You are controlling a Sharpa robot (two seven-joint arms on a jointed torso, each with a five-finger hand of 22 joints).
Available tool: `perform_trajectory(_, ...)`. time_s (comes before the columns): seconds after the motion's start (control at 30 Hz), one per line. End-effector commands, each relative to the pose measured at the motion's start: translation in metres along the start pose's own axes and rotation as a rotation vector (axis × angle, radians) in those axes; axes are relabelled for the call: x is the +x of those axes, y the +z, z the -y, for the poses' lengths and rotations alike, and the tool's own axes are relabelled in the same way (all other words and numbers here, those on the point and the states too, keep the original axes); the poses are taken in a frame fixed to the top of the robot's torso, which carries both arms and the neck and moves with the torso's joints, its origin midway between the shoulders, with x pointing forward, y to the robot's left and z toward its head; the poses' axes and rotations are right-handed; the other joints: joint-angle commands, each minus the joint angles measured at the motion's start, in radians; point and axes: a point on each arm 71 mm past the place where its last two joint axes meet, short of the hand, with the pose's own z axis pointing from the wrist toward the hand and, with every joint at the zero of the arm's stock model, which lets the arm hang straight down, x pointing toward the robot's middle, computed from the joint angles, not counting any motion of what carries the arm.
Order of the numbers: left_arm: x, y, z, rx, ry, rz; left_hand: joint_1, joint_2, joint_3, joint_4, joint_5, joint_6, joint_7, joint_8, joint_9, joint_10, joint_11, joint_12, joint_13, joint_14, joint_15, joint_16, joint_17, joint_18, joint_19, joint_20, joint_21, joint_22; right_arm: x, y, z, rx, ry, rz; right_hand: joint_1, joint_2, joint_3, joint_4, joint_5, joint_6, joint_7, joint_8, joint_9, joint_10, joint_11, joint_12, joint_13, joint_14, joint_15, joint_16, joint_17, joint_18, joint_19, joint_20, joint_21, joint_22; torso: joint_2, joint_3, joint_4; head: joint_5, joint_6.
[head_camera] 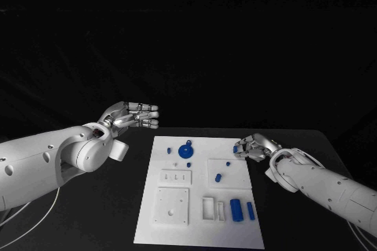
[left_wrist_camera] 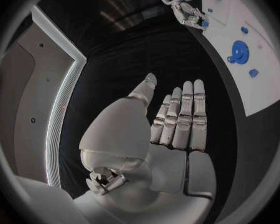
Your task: Assemble the parts on the task board
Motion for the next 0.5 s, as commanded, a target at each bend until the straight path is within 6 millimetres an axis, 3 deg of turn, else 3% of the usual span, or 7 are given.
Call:
perform_trajectory(0.03, 0.0020, 0.0008, 0.0005, 0.003, 0.000, -0.016, 0.004, 0.005, -0.003, 0.001, 0.005, -0.002, 0.004, 0.000, 0.001, -0.006, 0.000, 0.005, 0.002, -0.001, -0.001, -0.003, -0.001, 0.001, -0.004, 0.003, -0.004, 0.000, 0.0066, -0.0016, 0.0020, 0.004, -0.010, -0.044, -0.006, 0.011, 0.013, -0.011, -0.006, 0.013, -0.006, 0.002, 0.001, -0.005, -0.004, 0.002, 0.000, -0.001, 0.001, 0.001, 0.001, -0.001, -0.001, 0.006, -0.003, 0.073, -0.001, -0.0004, 0.0007, 0.000, -0.001)
perform_trajectory(0.5, 0.0025, 0.0007, 0.0002, -0.003, 0.007, -0.021, 0.006, 0.005, -0.003, 0.002, 0.005, -0.004, 0.004, 0.000, 0.001, -0.007, 0.001, 0.004, 0.002, -0.002, -0.001, -0.003, -0.001, 0.001, -0.003, 0.002, -0.005, 0.000, 0.0091, -0.0002, -0.0034, -0.009, 0.000, -0.046, -0.018, 0.021, 0.040, -0.015, -0.023, 0.026, -0.020, 0.002, 0.001, -0.001, -0.016, 0.009, 0.007, 0.001, -0.007, 0.008, 0.011, -0.009, -0.002, -0.003, 0.006, 0.074, 0.000, -0.0015, 0.0002, 0.002, 0.001)
